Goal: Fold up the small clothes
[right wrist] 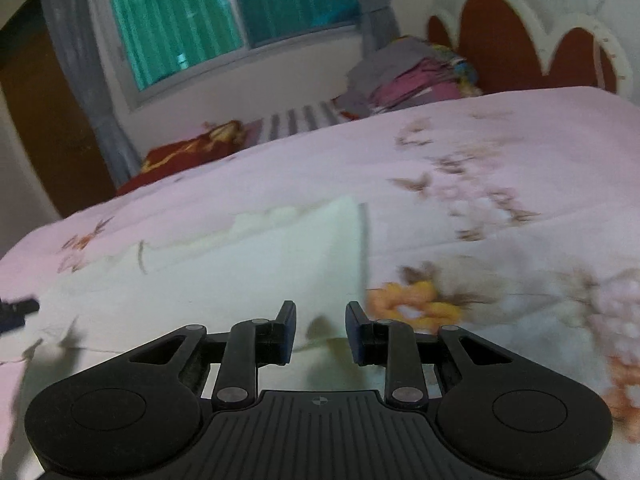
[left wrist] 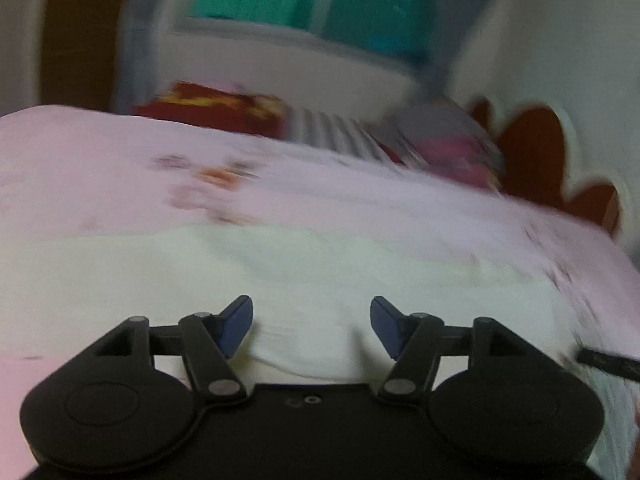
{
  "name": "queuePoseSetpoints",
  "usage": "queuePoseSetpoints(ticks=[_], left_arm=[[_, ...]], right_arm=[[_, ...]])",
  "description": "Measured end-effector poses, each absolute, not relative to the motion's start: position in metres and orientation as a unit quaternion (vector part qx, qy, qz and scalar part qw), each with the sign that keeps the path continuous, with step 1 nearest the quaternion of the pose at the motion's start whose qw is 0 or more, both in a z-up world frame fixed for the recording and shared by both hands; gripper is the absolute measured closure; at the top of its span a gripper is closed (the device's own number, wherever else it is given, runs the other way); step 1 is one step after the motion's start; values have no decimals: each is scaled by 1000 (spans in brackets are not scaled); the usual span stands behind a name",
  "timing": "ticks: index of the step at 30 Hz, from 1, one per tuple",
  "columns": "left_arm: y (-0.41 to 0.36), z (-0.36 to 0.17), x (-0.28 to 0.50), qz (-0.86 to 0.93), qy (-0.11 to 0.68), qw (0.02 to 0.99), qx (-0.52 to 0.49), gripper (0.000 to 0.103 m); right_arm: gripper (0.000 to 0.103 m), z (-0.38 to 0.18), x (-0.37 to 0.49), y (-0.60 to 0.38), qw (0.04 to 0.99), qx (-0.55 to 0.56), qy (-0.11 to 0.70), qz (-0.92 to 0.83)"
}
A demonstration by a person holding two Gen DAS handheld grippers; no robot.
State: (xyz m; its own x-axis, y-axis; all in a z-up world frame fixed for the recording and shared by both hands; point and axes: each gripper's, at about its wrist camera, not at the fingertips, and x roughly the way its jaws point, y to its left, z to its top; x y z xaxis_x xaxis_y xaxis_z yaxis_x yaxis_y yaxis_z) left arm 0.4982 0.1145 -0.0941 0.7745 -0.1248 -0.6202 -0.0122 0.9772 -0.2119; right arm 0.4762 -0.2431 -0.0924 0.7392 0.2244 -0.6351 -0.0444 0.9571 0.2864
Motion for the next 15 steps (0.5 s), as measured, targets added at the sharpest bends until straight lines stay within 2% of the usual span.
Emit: queuePoseSetpoints(ticks=[1,4,6,9,11,15], left_arm=[[105,-98,504,-41,342,934,-93,40],[96,-117,518,-48,356,930,-81,40],[105,-132,521,-26,368,926,-76,42],[119,-131,519,-14,361,928,-97,42],[116,-123,522,-6,355,930,-95,40],[86,-116,545,-44,355,930,-82,38]], right_arm=[[101,-96,481,-235,922,120,359,86],[103,-104,487,-213,920,65,366,126],[103,-110,489,-220,924,45,371,86],[103,-120,493,-260,912,125,385,62],[103,-108,497,-250,921,87,375,63],[103,-100,523,-225,922,104,357,106]])
